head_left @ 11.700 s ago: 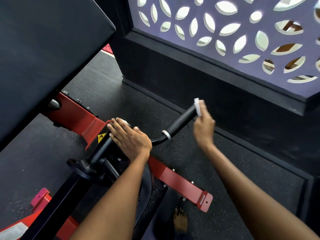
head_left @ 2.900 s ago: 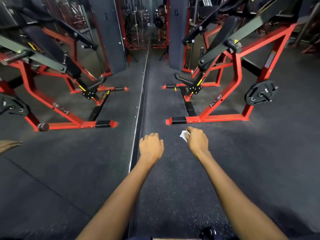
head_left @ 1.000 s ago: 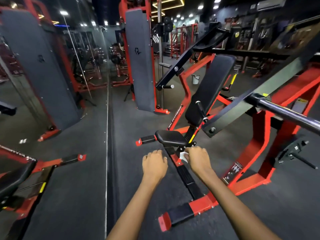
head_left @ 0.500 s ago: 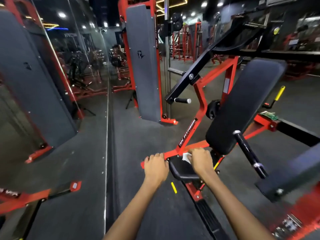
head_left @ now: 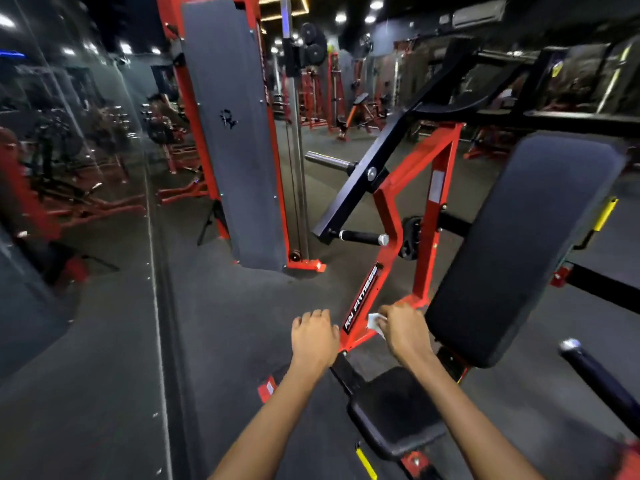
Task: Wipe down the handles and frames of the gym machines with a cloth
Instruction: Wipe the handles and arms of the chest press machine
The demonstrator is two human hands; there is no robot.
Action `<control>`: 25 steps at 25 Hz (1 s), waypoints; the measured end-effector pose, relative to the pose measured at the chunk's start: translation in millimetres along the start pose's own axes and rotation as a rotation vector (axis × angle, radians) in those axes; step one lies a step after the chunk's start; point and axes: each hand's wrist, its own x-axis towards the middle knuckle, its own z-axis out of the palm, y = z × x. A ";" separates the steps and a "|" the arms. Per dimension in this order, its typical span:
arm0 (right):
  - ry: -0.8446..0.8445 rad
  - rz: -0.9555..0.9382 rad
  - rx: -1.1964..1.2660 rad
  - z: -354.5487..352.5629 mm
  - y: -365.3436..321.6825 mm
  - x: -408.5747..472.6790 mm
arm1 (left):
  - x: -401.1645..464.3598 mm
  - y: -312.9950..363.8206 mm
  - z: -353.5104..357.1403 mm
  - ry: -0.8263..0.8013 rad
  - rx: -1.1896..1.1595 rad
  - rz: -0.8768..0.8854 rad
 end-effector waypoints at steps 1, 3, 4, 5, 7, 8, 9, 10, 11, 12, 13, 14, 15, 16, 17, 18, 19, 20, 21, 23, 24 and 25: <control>-0.002 0.021 -0.004 8.5 -4.0 19.4 | 23.1 -7.6 3.3 -0.009 -0.012 0.022; -0.002 0.069 0.016 28.7 -7.9 59.7 | 69.1 -22.4 15.1 -0.022 -0.021 0.061; 0.003 0.095 0.043 39.2 -8.3 79.8 | 92.1 -30.2 23.1 -0.028 -0.037 0.074; 0.008 0.119 0.080 51.5 -7.3 101.1 | 115.4 -38.0 32.3 -0.030 -0.055 0.088; 0.003 0.202 0.162 72.2 -3.8 143.4 | 159.9 -50.6 48.7 0.000 -0.085 0.120; -0.002 0.247 0.202 79.5 -2.4 162.7 | 179.5 -54.9 54.4 0.013 -0.104 0.139; 0.001 0.281 0.241 89.2 0.4 184.8 | 202.3 -58.8 60.5 0.014 -0.117 0.162; 0.005 0.304 0.277 98.7 3.7 207.2 | 226.6 -62.1 65.7 0.007 -0.120 0.184; 0.014 0.327 0.307 104.4 5.3 229.2 | 253.3 -64.7 68.1 -0.003 -0.113 0.210; 0.031 0.351 0.343 110.0 6.8 250.2 | 280.8 -67.0 69.5 -0.017 -0.101 0.232; 0.068 0.381 0.397 115.8 9.5 270.4 | 309.0 -67.5 70.8 -0.014 -0.101 0.256; 0.113 0.433 0.460 119.7 12.7 289.8 | 336.8 -67.6 74.0 -0.002 -0.107 0.281; 0.146 0.501 0.515 123.5 16.2 307.2 | 363.0 -68.3 79.7 0.009 -0.114 0.302; 0.156 0.561 0.561 127.7 19.8 322.0 | 386.0 -68.1 85.4 0.014 -0.118 0.322; 0.154 0.615 0.613 133.8 21.7 330.7 | 399.9 -70.4 89.5 0.009 -0.124 0.338; 0.166 0.694 0.651 145.5 27.1 350.2 | 428.0 -72.1 104.0 -0.016 -0.138 0.373; 0.178 0.776 0.695 157.5 35.0 373.0 | 462.1 -70.5 121.2 -0.030 -0.159 0.411; 0.155 0.785 0.736 155.7 34.2 372.1 | 467.9 -72.3 124.7 -0.014 -0.161 0.427; 0.142 0.777 0.759 153.8 34.0 373.8 | 479.2 -72.2 127.2 0.005 -0.168 0.447; 0.226 0.837 0.769 171.9 36.1 394.9 | 526.0 -72.4 149.4 0.006 -0.189 0.550; 0.279 0.878 0.766 179.6 32.3 402.7 | 547.4 -73.6 159.3 0.015 -0.194 0.604; 0.327 0.914 0.746 186.1 26.5 408.2 | 567.5 -74.4 166.1 0.020 -0.193 0.633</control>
